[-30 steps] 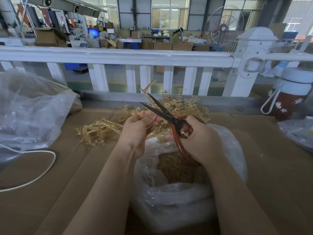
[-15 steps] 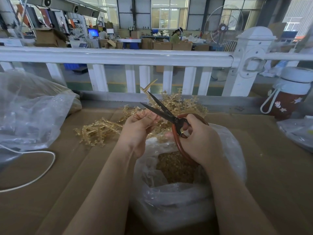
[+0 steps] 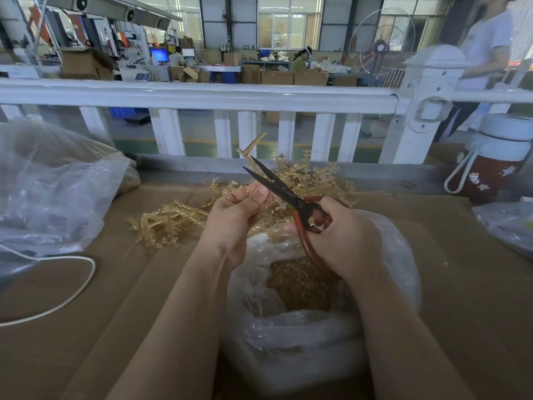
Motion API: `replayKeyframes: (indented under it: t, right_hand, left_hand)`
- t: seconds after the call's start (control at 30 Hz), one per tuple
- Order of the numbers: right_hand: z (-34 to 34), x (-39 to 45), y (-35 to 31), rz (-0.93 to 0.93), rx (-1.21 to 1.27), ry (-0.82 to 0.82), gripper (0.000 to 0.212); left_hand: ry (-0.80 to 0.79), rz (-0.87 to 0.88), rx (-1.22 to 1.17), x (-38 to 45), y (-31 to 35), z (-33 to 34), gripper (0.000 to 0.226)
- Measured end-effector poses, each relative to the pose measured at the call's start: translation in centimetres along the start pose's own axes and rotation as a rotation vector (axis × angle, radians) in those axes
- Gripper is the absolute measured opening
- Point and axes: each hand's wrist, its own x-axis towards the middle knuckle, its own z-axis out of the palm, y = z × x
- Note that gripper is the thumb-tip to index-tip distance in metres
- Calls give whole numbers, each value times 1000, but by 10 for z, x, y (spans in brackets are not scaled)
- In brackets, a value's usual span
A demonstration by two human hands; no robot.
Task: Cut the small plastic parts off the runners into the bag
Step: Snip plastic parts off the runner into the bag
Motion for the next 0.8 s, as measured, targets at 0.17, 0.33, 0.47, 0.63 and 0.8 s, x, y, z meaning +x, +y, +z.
replayKeyframes:
  t: [0.17, 0.33, 0.47, 0.63, 0.8]
  right_hand:
    - [2, 0, 2, 7, -17, 4, 59]
    - [2, -1, 0, -15, 0, 32, 52]
    - [5, -1, -2, 54, 73, -33, 46]
    - [8, 5, -4, 256, 443, -126, 25]
    - [7, 7, -4, 257, 621, -148, 15]
  left_hand:
    - [18, -2, 21, 1, -1, 0, 10]
    - [54, -43, 6, 3, -3, -3, 19]
    - [51, -137, -4, 5, -5, -4, 6]
    - [55, -272, 61, 6, -12, -2, 20]
    - [7, -346, 81, 4, -14, 2, 39]
